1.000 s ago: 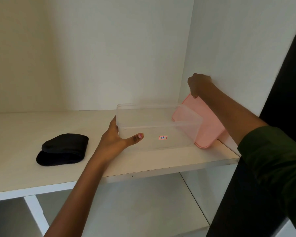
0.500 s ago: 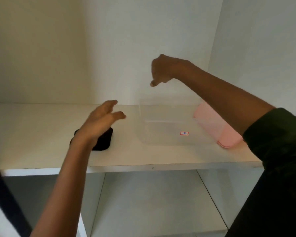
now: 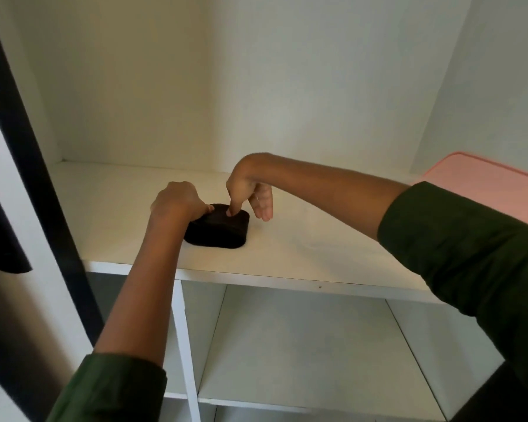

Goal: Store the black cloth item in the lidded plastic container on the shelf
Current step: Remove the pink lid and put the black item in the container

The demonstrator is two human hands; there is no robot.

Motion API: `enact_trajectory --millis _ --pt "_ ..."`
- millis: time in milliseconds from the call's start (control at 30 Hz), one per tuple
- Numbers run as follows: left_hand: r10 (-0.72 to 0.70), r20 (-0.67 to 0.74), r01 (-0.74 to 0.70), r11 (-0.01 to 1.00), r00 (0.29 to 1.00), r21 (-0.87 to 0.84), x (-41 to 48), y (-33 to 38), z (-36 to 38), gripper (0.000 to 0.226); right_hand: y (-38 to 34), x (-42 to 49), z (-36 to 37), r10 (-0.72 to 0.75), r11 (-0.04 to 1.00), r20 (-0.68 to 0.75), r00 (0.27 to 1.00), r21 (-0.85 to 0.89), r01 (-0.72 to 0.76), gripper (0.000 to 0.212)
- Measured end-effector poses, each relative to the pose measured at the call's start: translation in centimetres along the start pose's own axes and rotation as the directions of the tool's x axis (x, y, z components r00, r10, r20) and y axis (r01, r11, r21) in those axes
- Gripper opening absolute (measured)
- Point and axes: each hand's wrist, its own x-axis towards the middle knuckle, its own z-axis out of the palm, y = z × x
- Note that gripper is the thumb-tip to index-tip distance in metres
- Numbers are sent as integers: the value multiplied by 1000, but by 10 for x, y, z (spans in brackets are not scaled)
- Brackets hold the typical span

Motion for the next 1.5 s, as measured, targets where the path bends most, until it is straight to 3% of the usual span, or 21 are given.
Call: enact_trajectory --millis 267,400,500,600,733,833,967,1133,1233,1500 --pt "6 66 -7 1000 998 9 8 3 2 41 -4 1 12 -6 975 -19 1000 221 10 58" --pt "17 53 -13 996 998 -91 10 3 -2 35 -3 -3 15 -17 942 -75 997 333 41 46" --pt "37 60 -23 977 997 -212 11 2 -10 35 4 -18 11 -30 874 -200 979 469 123 45" --pt "88 123 -22 888 989 -458 5 6 -21 28 15 -31 4 -42 807 -295 955 554 206 53" --pt "202 145 -29 671 969 -741 0 15 -36 21 37 -51 -14 -39 713 -435 900 619 329 61" --pt "245 39 -108 557 969 -823 1 28 -50 19 58 -70 -30 -27 645 -516 856 646 409 66" --pt "328 -77 -236 482 942 -844 -2 63 -66 20 92 -93 -47 12 586 -564 825 673 452 63" --pt "413 -93 -307 489 906 -816 -8 115 -72 29 144 -121 -48 93 575 -589 803 690 440 53" --pt "494 -54 -334 498 868 -800 -16 145 -68 31 173 -130 -41 126 581 -546 828 717 384 43" --pt "604 169 -332 626 779 -706 -22 197 -39 31 225 -130 -11 208 626 -449 869 744 234 22"
